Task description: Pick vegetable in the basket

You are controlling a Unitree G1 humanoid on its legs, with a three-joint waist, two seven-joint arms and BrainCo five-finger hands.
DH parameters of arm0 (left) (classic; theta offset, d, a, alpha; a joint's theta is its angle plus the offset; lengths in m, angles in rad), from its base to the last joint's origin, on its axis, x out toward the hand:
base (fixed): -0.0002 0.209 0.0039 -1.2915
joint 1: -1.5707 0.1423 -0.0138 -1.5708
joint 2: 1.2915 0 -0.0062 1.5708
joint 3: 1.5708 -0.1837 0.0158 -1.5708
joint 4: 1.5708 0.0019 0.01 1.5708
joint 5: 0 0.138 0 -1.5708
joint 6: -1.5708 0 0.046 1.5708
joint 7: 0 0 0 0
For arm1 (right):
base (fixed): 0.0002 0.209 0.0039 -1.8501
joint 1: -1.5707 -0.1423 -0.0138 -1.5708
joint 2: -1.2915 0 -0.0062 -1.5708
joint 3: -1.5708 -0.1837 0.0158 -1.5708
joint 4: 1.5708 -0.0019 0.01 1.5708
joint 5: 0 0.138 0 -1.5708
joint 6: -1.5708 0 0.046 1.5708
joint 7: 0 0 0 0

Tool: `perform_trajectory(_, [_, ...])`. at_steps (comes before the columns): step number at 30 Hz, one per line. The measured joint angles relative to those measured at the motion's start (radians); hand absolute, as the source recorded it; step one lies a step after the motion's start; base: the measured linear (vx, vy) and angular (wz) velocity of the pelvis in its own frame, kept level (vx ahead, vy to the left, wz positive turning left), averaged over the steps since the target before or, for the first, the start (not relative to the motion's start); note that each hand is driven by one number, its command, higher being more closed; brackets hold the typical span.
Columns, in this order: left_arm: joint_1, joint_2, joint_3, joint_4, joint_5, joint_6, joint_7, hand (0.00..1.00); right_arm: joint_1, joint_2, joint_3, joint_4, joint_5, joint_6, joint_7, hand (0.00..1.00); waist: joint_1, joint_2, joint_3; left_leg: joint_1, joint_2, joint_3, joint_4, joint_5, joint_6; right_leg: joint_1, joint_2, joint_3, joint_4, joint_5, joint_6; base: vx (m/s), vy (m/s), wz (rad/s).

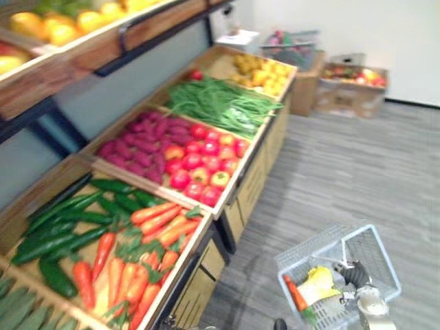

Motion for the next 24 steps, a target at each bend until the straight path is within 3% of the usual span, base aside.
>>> perform_trajectory(2, [0.025,-0.002,-0.026,-0.035,0.000,-0.016,-0.038,0.00,0.000,0.014,-0.006,-0.022,0.002,0.000,0.001,1.00,-0.001,0.012,0.000,0.017,-0.007,-0.016,-0.099,-0.005,-0.001,-0.048,0.015,0.034,0.008,0.003,0.006,0.03,0.159,-0.96])
perform_trajectory(4, [0.022,0.010,-0.057,-0.053,-0.001,-0.046,-0.067,0.00,-0.007,0.028,-0.016,-0.044,0.011,-0.007,0.000,1.00,0.008,0.012,0.020,0.009,-0.009,0.011,-0.162,-0.005,-0.001,-0.103,0.008,0.003,0.009,0.016,0.025,-0.03,0.142,-0.60])
perform_trajectory(6, [-0.014,0.019,-0.053,-0.015,-0.001,-0.031,-0.064,0.00,-0.004,0.029,-0.048,-0.040,0.021,-0.005,-0.003,1.00,0.001,0.012,0.029,0.004,-0.013,0.017,-0.174,-0.004,-0.001,-0.113,0.007,0.003,0.001,0.045,0.038,-0.05,0.040,-0.16])
perform_trajectory(7, [-0.027,0.046,-0.084,0.010,0.000,-0.011,-0.053,0.00,0.040,0.029,-0.070,-0.016,0.079,-0.006,-0.022,1.00,0.001,-0.012,0.022,0.062,-0.027,0.033,-0.220,-0.003,-0.001,-0.071,0.016,0.018,-0.031,0.075,0.027,0.00,0.000,0.00])
perform_trajectory(10, [-0.025,0.049,-0.084,0.011,0.000,-0.010,-0.053,0.00,0.040,0.029,-0.067,-0.010,0.079,-0.006,-0.022,1.00,0.003,-0.019,0.015,0.063,-0.028,0.034,-0.221,-0.003,-0.001,-0.066,0.015,0.019,-0.044,0.076,0.029,-0.01,-0.005,0.02])
perform_trajectory(13, [-0.017,0.061,-0.109,0.031,0.002,-0.011,-0.054,0.00,0.063,0.030,-0.071,-0.004,0.079,-0.004,-0.023,1.00,0.004,-0.025,-0.019,0.069,-0.046,0.002,-0.298,0.046,0.003,-0.066,-0.003,-0.047,-0.042,0.074,0.029,-0.01,-0.017,0.51])
perform_trajectory(17, [0.015,0.060,-0.077,-0.002,-0.001,-0.011,-0.058,0.00,0.016,0.049,-0.076,0.058,0.079,-0.001,-0.024,1.00,0.037,-0.060,-0.066,0.071,-0.042,-0.019,-0.336,0.072,0.000,-0.062,-0.009,-0.084,-0.052,0.071,0.031,-0.01,-0.019,0.27])
perform_trajectory(18, [0.020,0.061,-0.076,-0.004,0.000,-0.010,-0.064,0.00,0.001,0.054,-0.077,0.068,0.079,0.000,-0.023,1.00,0.037,-0.063,-0.072,0.074,-0.039,-0.019,-0.334,0.073,0.000,-0.048,-0.018,-0.113,-0.061,0.061,0.029,-0.04,-0.010,0.26])
perform_trajectory(22, [0.024,0.046,-0.036,-0.004,0.000,-0.006,-0.065,0.00,-0.020,0.057,-0.110,0.081,0.078,0.000,-0.021,1.00,0.050,-0.052,-0.089,0.068,-0.025,-0.018,-0.326,0.073,-0.001,-0.004,-0.073,-0.392,-0.098,0.049,0.026,-0.02,0.006,0.15])
perform_trajectory(24, [0.021,0.025,0.003,-0.004,-0.001,0.005,-0.060,0.00,-0.023,0.057,-0.151,0.084,0.078,0.000,-0.021,1.00,0.056,-0.044,-0.098,0.068,-0.018,-0.018,-0.317,0.066,-0.011,0.005,-0.068,-0.430,-0.130,0.063,0.039,0.06,-0.038,-0.08])
